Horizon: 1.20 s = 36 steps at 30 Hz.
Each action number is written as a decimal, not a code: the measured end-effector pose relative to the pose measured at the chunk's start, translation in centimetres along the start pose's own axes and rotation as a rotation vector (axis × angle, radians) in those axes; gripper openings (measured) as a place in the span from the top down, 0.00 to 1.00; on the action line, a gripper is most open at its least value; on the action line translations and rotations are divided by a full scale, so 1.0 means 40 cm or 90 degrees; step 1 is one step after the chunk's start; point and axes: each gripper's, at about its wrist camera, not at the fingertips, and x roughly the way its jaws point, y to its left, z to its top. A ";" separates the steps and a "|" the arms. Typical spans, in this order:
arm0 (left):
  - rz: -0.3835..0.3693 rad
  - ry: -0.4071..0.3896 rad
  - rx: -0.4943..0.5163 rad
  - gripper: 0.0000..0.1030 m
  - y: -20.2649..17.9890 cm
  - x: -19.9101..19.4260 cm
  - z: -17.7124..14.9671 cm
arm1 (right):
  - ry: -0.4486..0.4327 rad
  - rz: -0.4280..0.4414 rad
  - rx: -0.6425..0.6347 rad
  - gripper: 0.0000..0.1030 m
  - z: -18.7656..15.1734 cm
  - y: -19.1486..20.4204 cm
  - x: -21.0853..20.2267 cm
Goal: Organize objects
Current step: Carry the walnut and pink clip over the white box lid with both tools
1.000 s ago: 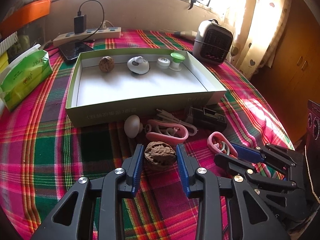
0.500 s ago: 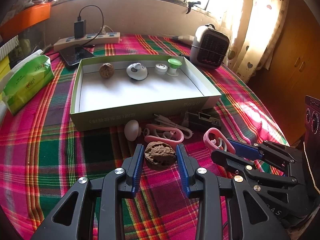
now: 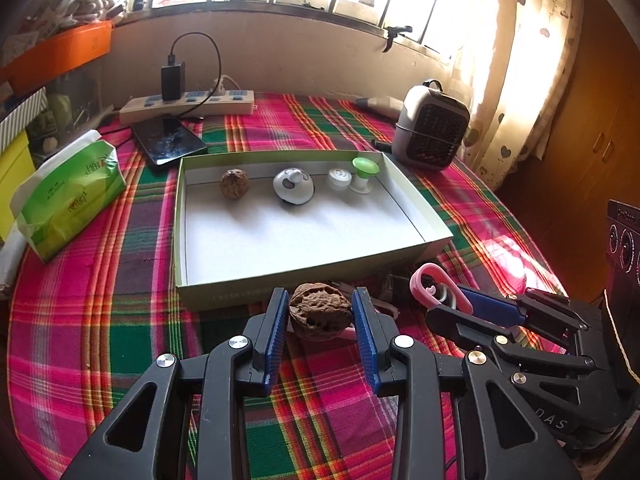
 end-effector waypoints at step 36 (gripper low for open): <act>0.060 0.048 0.012 0.70 0.124 0.178 0.115 | 0.119 0.099 -0.023 0.72 0.238 -0.023 0.293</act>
